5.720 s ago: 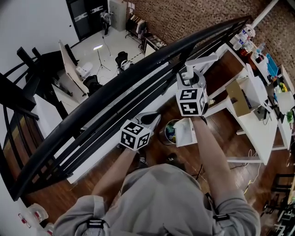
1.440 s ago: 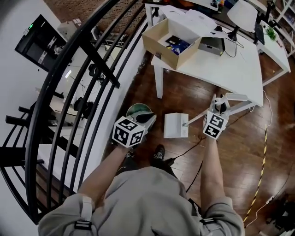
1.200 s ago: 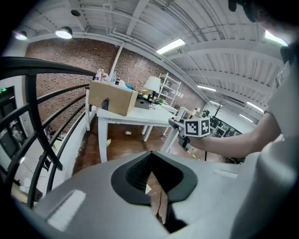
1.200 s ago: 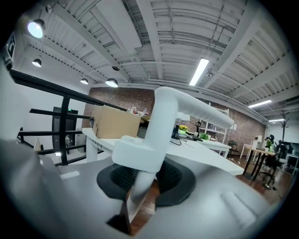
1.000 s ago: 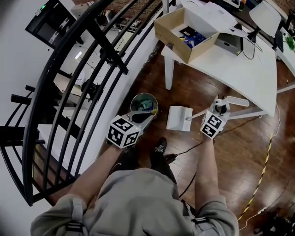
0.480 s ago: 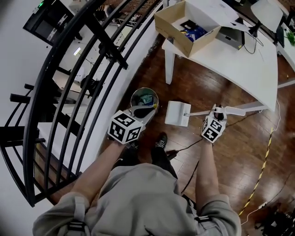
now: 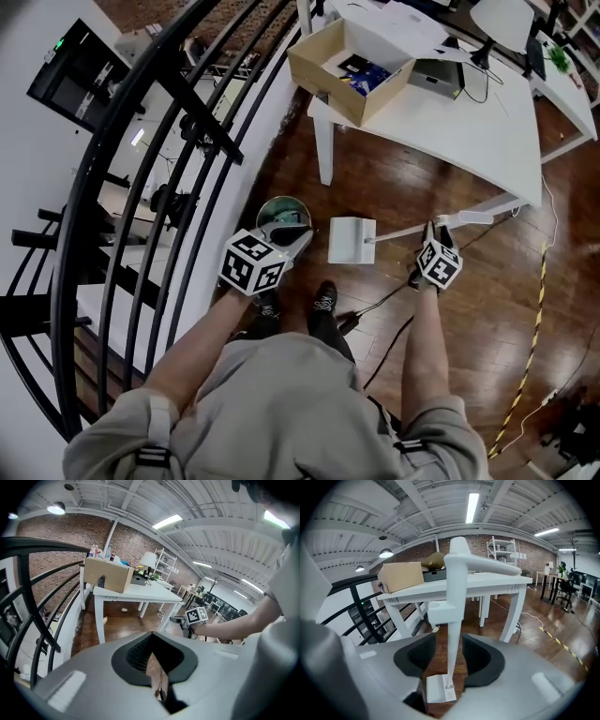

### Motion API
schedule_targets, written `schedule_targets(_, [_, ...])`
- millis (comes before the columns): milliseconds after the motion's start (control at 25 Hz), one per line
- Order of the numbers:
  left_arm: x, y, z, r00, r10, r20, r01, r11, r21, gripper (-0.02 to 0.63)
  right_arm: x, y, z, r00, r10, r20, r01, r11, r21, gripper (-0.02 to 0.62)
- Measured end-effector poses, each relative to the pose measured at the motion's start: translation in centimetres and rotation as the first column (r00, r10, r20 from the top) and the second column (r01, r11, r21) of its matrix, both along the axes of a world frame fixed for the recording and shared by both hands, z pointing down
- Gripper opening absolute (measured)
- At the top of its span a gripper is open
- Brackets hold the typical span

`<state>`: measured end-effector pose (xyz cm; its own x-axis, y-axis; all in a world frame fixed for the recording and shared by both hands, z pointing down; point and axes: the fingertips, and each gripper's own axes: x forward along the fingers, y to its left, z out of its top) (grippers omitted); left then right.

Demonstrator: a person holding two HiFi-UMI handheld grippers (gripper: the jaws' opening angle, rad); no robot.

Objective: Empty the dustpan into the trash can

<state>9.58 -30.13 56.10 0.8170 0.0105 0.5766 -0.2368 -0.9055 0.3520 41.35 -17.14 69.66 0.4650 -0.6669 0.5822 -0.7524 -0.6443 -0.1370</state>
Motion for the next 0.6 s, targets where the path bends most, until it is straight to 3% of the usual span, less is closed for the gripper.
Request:
schedule_targets(160, [-0.2,-0.5,-1.1,1.0,0.015,-0.025,-0.015,1.0,0.012,0.003,-1.8,1.7,0.7,0.996,0.046,0.076,-0.044,0.999,-0.028,0.195])
schedule_targets(240, [-0.4,-0.9,-1.8,0.999,0.017,-0.048,-0.016,1.0,0.016,0.003,-4.4,1.5,0.2,0.995,0.003,0.097,0.0,1.0,-0.027,0.189])
schedule_targets(320, [-0.8,-1.5,-2.6,0.997,0.011,-0.076,-0.01,1.0,0.02,0.003,-7.6,-0.1,-1.5,0.991,-0.092,0.092,0.092,0.996,0.004,0.136])
schedule_targets(400, [-1.3,-2.2,-3.5,0.994,-0.002,-0.107,0.004,1.0,0.025,0.003,-10.3,-2.5,-4.6,0.982,-0.173,0.073,0.166,0.982,0.089,0.04])
schedule_targets(440, [-1.6,-2.5,-3.9,0.992,-0.009,-0.122,0.013,0.999,0.031,0.003,-11.4,-3.8,-6.7,0.977,-0.204,0.064,0.192,0.969,0.152,0.0])
schedule_targets(520, [-2.1,-3.4,-4.8,0.988,-0.023,-0.15,0.031,0.998,0.047,0.003,-13.9,-6.5,-11.3,0.959,-0.281,0.037,0.261,0.926,0.272,0.0])
schedule_targets(600, [-2.7,-4.1,-5.7,0.983,-0.034,-0.179,0.045,0.997,0.056,0.003,-17.2,-9.4,-15.4,0.923,-0.384,-0.016,0.368,0.874,0.317,0.0])
